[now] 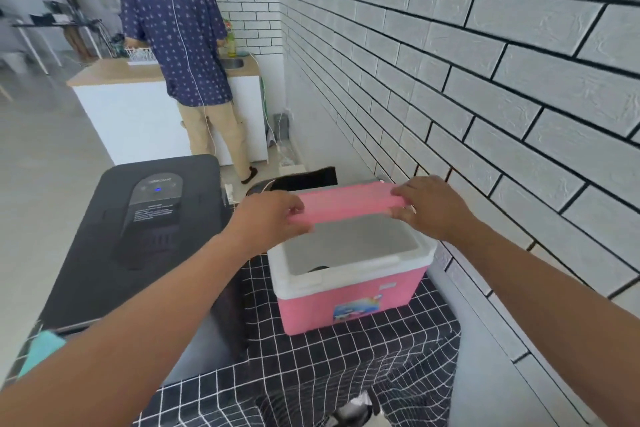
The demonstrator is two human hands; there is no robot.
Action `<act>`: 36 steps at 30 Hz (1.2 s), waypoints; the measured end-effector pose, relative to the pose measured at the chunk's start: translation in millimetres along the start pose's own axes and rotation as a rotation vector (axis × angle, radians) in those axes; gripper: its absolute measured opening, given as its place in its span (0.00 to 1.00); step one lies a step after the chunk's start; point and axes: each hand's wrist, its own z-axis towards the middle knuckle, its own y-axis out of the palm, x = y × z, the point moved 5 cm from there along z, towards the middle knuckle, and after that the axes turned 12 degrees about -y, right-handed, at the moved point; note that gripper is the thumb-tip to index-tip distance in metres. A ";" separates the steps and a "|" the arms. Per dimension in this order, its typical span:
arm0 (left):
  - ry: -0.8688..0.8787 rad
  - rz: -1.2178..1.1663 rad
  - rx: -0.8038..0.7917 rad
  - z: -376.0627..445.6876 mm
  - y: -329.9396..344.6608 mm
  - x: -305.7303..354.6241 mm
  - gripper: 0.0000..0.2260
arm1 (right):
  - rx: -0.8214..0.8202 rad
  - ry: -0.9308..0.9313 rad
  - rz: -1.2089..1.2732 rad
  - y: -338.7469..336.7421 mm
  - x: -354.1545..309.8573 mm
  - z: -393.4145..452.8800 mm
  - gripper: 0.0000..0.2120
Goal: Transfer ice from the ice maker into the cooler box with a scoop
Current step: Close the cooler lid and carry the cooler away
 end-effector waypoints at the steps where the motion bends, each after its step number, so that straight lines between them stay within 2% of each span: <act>1: 0.018 0.044 -0.019 -2.9 6.2 1.2 0.23 | -0.026 -0.017 0.019 7.7 -2.4 -7.1 0.29; 6: 0.048 0.093 -0.134 -20.6 50.0 3.2 0.26 | -0.125 -0.049 0.117 42.2 -22.4 -29.1 0.34; 10: 0.093 0.097 -0.128 -32.6 78.4 3.9 0.27 | -0.221 -0.045 0.122 71.6 -31.5 -40.0 0.36; 15: 0.068 0.053 -0.196 -40.3 102.7 0.5 0.31 | -0.345 0.012 0.201 93.5 -33.7 -43.3 0.38; 22: -0.169 -0.105 -0.270 -11.6 112.2 4.0 0.34 | -0.269 0.093 0.397 87.4 -35.6 -7.5 0.37; 28: -0.382 -0.018 -0.240 5.8 136.5 6.6 0.37 | -0.383 0.141 0.317 108.2 -40.6 17.7 0.36; 32: -0.413 0.037 -0.172 -0.9 150.1 7.0 0.38 | -0.364 0.174 0.311 123.2 -44.1 12.0 0.38; 36: -0.412 0.083 -0.177 -1.9 155.7 7.1 0.39 | -0.326 0.182 0.289 130.0 -44.7 9.3 0.39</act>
